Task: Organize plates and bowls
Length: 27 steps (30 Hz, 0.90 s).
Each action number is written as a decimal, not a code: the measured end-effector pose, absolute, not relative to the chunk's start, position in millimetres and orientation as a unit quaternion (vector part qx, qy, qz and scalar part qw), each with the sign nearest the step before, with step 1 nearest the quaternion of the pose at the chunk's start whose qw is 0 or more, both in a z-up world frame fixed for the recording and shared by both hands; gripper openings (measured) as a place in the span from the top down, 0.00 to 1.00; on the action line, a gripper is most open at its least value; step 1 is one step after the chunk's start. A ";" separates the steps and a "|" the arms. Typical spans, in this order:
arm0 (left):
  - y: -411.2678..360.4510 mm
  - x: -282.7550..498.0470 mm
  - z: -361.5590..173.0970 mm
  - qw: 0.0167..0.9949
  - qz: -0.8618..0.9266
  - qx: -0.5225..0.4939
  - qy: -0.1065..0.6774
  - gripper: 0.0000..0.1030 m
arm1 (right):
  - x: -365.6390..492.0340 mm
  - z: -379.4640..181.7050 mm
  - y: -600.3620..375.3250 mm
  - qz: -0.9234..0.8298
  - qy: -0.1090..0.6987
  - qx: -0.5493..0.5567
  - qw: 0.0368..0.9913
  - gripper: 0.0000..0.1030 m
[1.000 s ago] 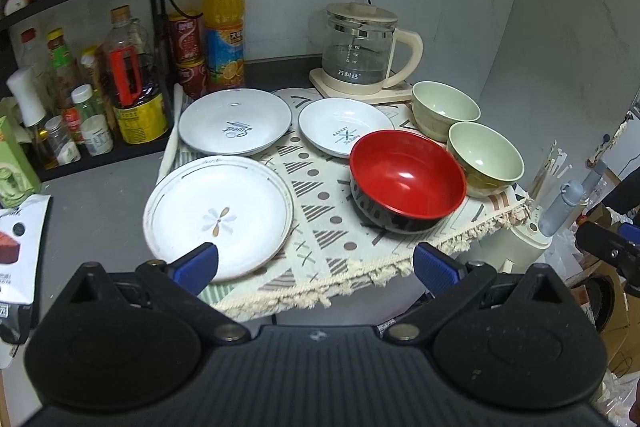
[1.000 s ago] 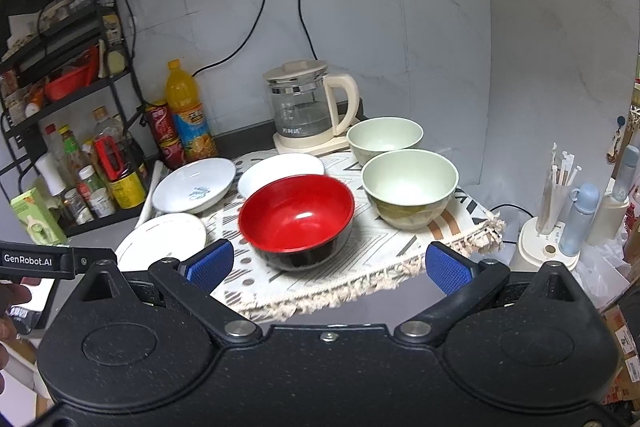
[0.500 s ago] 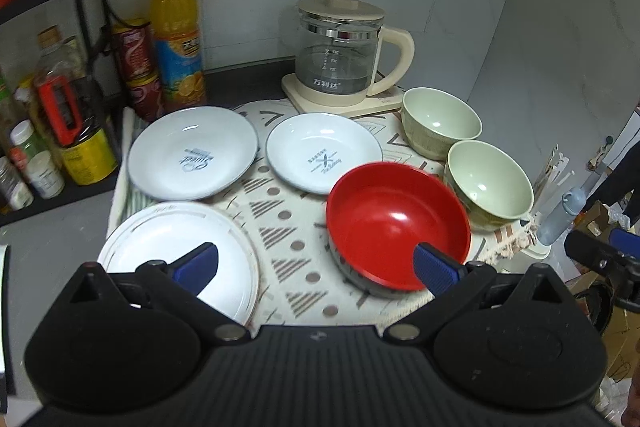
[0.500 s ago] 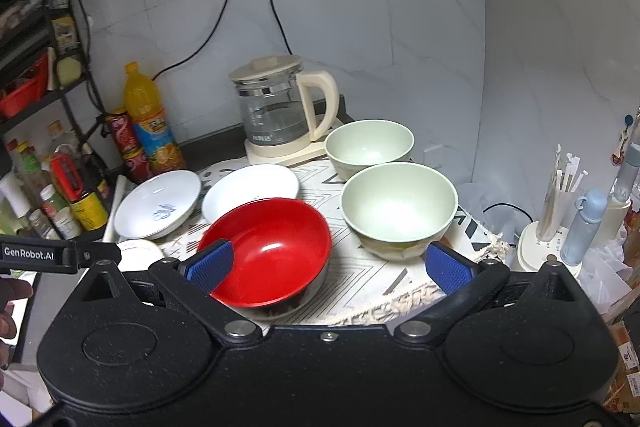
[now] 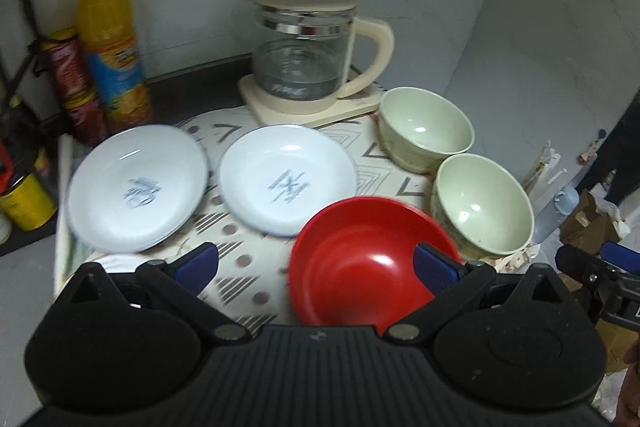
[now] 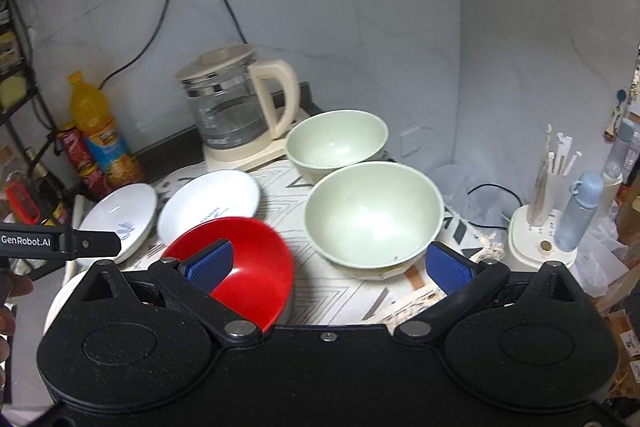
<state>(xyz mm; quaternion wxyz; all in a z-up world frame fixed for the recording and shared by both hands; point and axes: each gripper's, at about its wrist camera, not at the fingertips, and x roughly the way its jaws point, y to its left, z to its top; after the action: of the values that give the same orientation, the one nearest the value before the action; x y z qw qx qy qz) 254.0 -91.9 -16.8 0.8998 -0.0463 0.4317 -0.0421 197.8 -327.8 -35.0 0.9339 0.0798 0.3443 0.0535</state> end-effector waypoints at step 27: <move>-180.3 388.5 -72.2 0.856 -0.195 0.012 0.479 0.18 | 267.0 -91.7 -374.8 -0.067 0.405 0.170 0.896 0.32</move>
<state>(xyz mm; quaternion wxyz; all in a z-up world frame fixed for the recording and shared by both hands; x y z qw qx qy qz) 388.5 -180.3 -72.2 0.8557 0.0118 0.4790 -0.1952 267.0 -374.8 -91.7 0.8956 0.1699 0.4055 -0.0674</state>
